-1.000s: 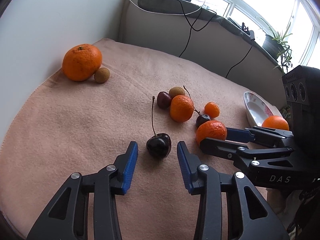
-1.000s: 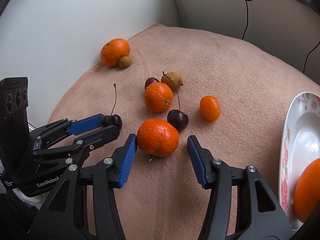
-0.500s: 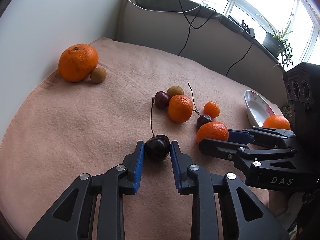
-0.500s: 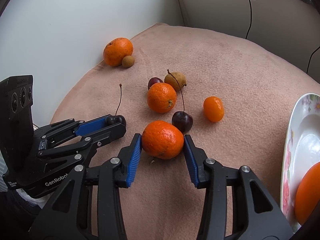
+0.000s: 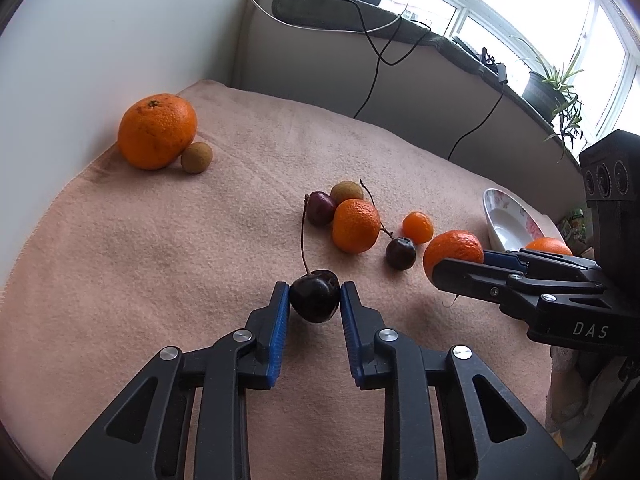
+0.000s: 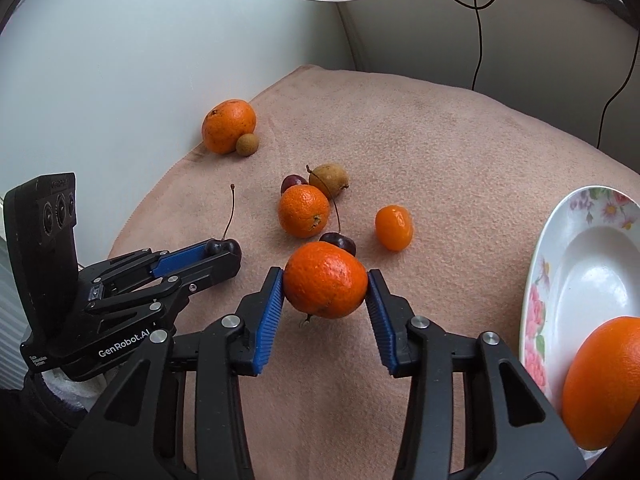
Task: Organize fruits
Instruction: 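Carry the cherry and tangerine into the plate and open both grippers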
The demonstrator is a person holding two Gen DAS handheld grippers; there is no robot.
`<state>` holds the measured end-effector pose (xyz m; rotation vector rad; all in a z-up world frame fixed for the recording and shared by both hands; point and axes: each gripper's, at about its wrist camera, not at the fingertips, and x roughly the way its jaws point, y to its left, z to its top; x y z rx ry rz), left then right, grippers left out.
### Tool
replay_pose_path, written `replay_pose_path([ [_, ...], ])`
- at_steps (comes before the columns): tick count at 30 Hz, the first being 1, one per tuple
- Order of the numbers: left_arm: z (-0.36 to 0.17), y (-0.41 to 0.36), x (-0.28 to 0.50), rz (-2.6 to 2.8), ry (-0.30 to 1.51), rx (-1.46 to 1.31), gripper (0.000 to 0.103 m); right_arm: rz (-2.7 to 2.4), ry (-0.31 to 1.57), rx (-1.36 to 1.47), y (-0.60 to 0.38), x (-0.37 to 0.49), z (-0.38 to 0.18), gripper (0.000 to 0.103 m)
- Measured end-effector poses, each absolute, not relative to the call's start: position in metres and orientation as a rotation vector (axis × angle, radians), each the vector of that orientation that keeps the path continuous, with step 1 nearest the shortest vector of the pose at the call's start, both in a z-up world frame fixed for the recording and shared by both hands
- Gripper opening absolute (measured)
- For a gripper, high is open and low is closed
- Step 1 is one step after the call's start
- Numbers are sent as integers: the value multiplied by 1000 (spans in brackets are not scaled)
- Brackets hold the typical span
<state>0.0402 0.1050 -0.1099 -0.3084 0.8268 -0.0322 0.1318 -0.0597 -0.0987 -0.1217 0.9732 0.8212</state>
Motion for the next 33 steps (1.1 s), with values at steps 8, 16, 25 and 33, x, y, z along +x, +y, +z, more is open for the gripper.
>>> replay_pose_path([
  [8,-95,96,43,-57,795,-304,24,813,925,-83,-81,138,-74,43],
  [16,-81,78,58,-111,767,-296,24,758,854,-50,-118,149,-45,43],
  [25,-69,44,82,-187,750,-266,24,646,824,4,-179,168,-31,43],
  [33,-67,6,105,-264,757,-242,24,542,824,44,-235,183,-31,43],
])
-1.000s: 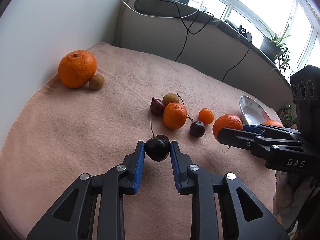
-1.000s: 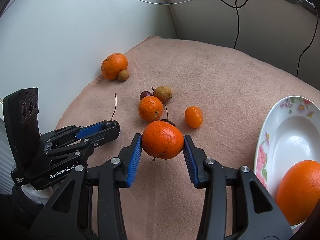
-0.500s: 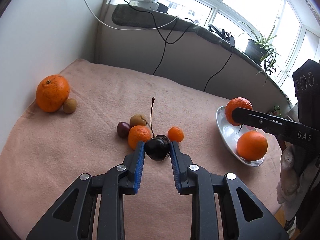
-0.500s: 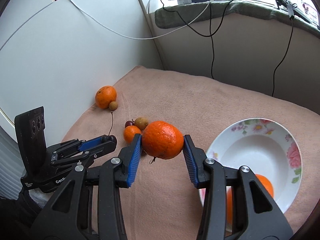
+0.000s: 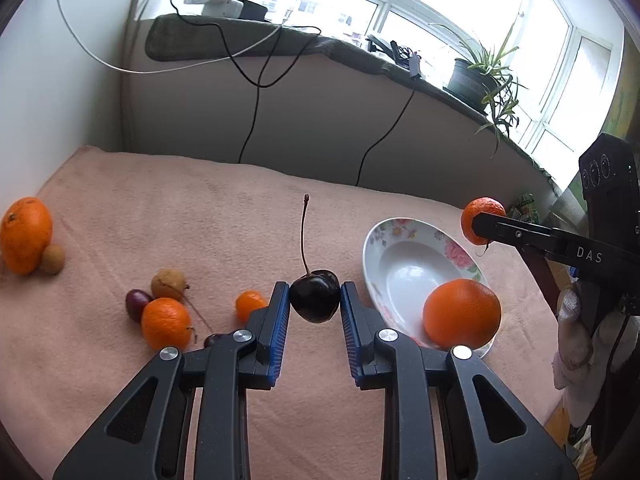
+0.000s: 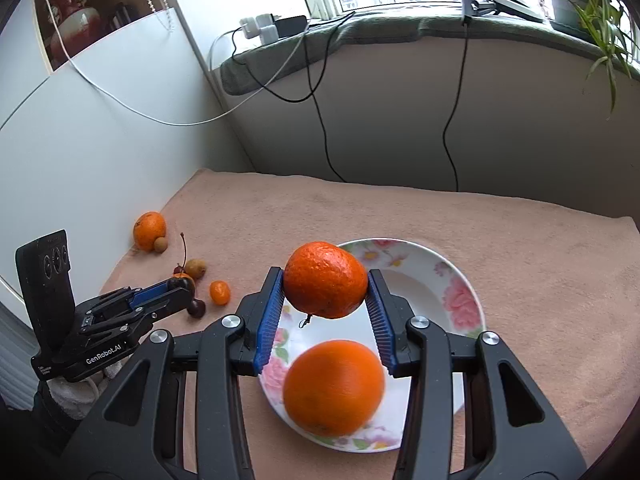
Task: Organize fruits
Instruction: 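Carry the cherry and tangerine into the plate and open both grippers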
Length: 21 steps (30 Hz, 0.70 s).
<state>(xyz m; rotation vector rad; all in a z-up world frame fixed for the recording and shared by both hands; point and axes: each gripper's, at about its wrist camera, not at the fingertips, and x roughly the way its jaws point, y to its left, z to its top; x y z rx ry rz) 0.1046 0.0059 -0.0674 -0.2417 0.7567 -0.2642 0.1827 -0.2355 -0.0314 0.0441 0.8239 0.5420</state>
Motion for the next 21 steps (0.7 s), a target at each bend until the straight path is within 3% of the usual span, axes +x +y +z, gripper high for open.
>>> replay_pose_path([
  [21,-82,-67,150,-365,819,-159,24,475,916,24,-272,214,-79,43],
])
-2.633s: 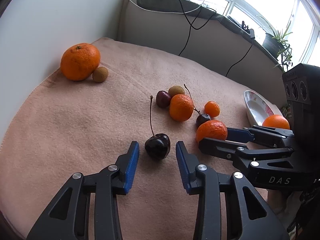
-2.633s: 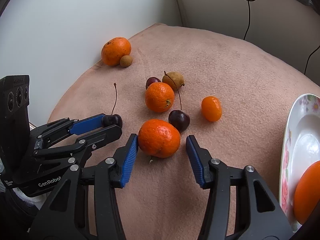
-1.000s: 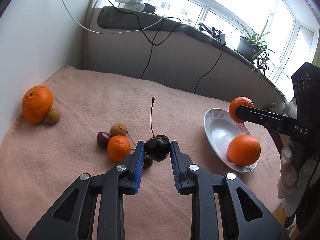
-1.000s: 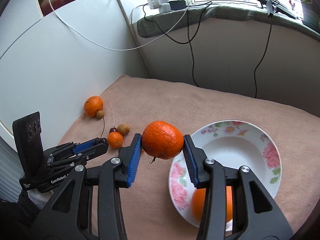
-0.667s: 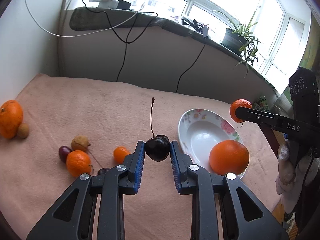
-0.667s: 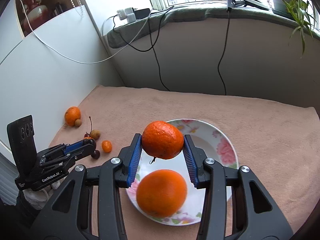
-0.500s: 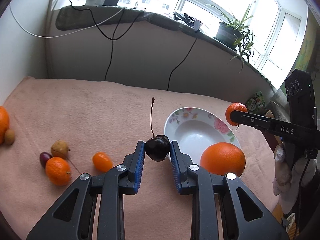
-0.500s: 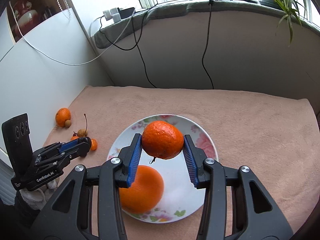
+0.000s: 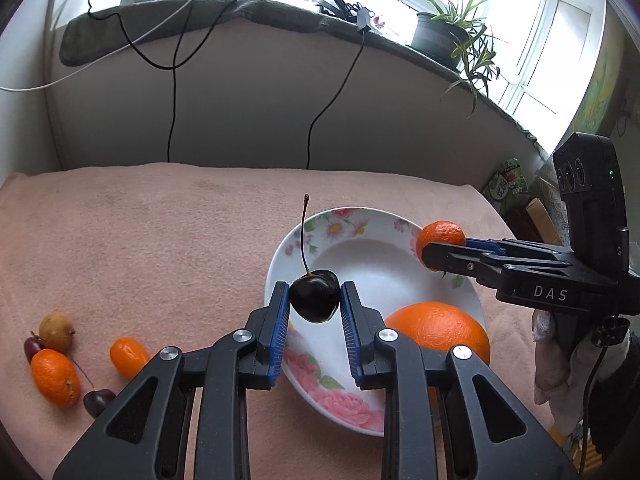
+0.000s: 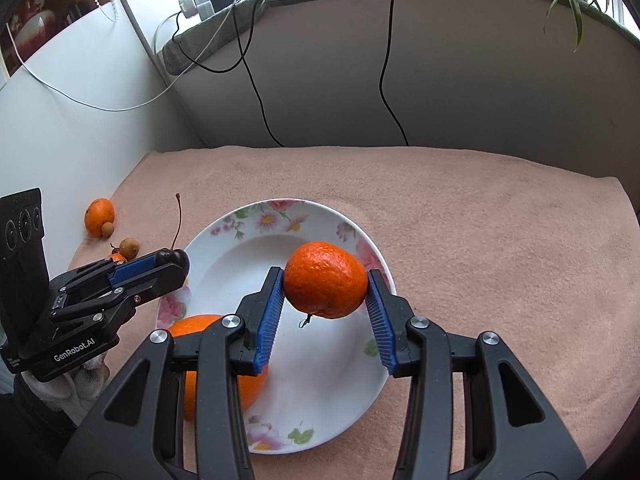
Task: Organize fruits
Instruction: 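Carry the cherry and tangerine into the plate and open both grippers, then lift both tools away from the plate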
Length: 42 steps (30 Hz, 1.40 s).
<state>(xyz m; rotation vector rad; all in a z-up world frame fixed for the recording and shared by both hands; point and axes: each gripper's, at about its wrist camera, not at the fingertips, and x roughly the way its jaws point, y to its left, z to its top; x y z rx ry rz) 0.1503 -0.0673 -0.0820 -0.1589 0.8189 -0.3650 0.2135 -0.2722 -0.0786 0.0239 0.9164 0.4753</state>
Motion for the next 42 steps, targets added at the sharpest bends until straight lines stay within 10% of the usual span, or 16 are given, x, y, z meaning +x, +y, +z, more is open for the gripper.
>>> replay_pose_path([
  [21,-81,-77,150,-361,822,-118,25,431,915,-5,-266,214,-80,51],
  [23,-80,-77,150,-364,815,-118,32,419,893,-8,-267,212,-76,67],
  [33,-65,-74,139,-343,756,-104,66,391,849,12,-276,206,-58,67],
  [42,-55,-58,124,-299,723,-104,73,390,857,15,-269,194,-54,67],
])
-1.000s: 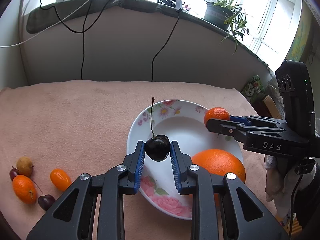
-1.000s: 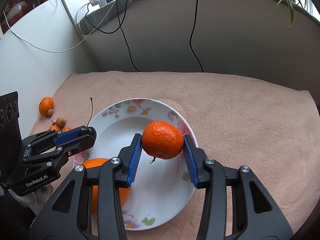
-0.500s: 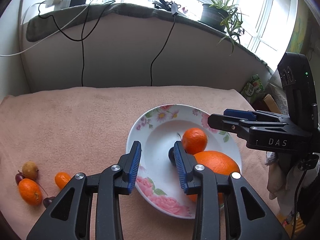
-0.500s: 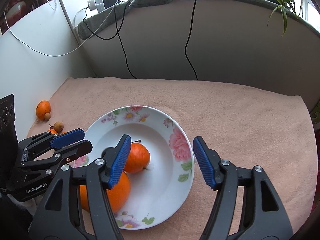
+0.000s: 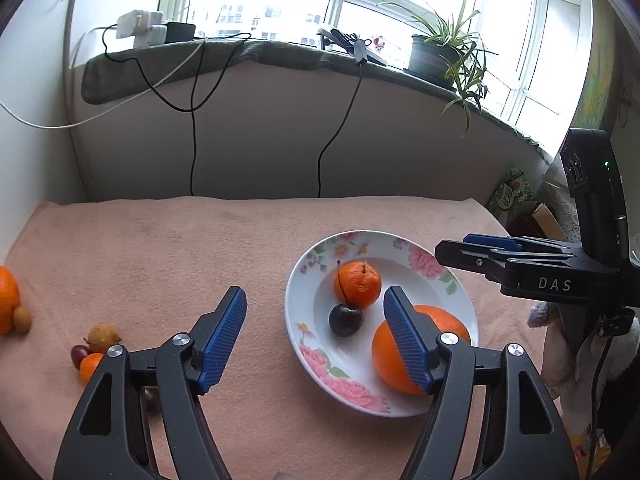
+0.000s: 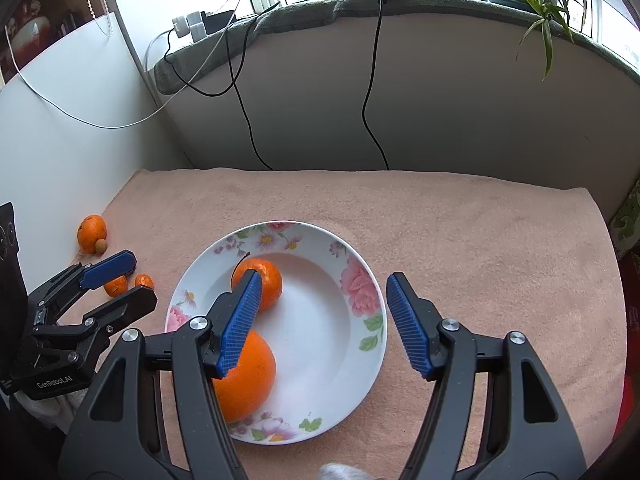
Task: Organize fruits
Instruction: 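Lift both tools away from the plate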
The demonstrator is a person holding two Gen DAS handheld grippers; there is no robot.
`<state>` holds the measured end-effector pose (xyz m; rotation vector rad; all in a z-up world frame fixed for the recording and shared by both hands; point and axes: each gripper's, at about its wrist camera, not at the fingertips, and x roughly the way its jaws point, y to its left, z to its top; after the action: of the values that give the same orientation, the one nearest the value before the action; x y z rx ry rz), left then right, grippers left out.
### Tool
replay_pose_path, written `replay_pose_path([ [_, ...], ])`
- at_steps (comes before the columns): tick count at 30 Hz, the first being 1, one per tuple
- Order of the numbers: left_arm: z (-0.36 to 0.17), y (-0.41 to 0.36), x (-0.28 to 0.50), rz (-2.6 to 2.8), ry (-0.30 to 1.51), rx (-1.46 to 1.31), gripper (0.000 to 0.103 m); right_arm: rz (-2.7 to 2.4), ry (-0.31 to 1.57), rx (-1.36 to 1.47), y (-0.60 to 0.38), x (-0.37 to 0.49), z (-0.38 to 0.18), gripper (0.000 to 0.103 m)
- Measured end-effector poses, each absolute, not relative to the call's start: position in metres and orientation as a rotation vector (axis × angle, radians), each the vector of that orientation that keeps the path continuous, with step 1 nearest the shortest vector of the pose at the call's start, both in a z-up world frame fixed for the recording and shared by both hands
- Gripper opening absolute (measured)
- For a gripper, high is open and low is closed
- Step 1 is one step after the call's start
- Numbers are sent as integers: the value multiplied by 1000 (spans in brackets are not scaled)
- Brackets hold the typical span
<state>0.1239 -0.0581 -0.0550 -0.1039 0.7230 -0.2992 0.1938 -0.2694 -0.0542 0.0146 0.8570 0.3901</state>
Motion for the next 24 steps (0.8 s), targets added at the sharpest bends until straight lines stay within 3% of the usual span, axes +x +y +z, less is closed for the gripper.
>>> replay_pose_path([
  [15,-47,20,83,-159,684,-123,73,510,803,-46,-209,155,-31,67],
  [24,-69,82,65,-49,732,-167,73,626,805,-82,-164,133,-36,67],
])
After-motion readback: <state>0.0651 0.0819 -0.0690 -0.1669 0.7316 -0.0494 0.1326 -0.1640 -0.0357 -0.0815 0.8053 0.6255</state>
